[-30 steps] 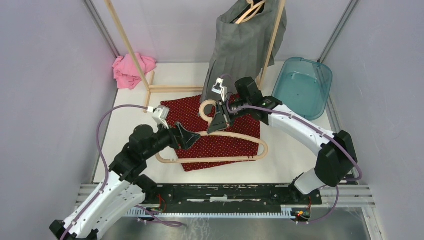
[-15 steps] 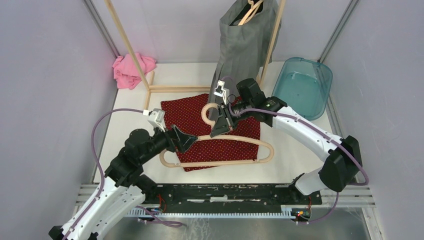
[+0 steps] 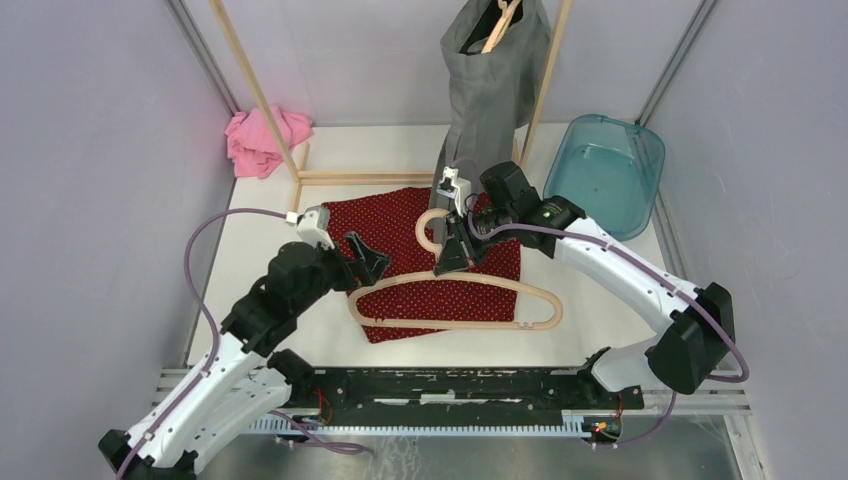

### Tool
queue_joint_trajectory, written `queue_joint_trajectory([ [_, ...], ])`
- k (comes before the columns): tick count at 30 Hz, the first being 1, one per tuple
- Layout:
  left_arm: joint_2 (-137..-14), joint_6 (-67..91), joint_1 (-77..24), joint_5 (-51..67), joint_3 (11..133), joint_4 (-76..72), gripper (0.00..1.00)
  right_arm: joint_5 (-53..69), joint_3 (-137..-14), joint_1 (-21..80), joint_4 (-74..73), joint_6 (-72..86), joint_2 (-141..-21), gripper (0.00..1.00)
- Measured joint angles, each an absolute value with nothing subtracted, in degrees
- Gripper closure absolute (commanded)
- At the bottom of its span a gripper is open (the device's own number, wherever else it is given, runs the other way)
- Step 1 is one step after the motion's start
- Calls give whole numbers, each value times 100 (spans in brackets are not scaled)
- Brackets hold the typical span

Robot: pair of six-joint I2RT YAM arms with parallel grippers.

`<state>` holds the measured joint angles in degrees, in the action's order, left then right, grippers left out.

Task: Place the skirt on the hanger
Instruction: Hang the skirt on the hanger.

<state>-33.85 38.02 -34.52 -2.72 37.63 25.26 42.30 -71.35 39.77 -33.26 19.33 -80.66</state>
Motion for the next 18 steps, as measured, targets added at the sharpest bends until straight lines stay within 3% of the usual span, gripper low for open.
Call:
queue_joint_trajectory([
  [8,-4121,4178,-3452,-733,3763,2832,1,3527,-7135,3975,-3612,1811,-8068,99],
  [18,-3920,4563,-3452,-1332,3763,3170,1,3275,-6834,3975,-3481,1918,-8071,99],
])
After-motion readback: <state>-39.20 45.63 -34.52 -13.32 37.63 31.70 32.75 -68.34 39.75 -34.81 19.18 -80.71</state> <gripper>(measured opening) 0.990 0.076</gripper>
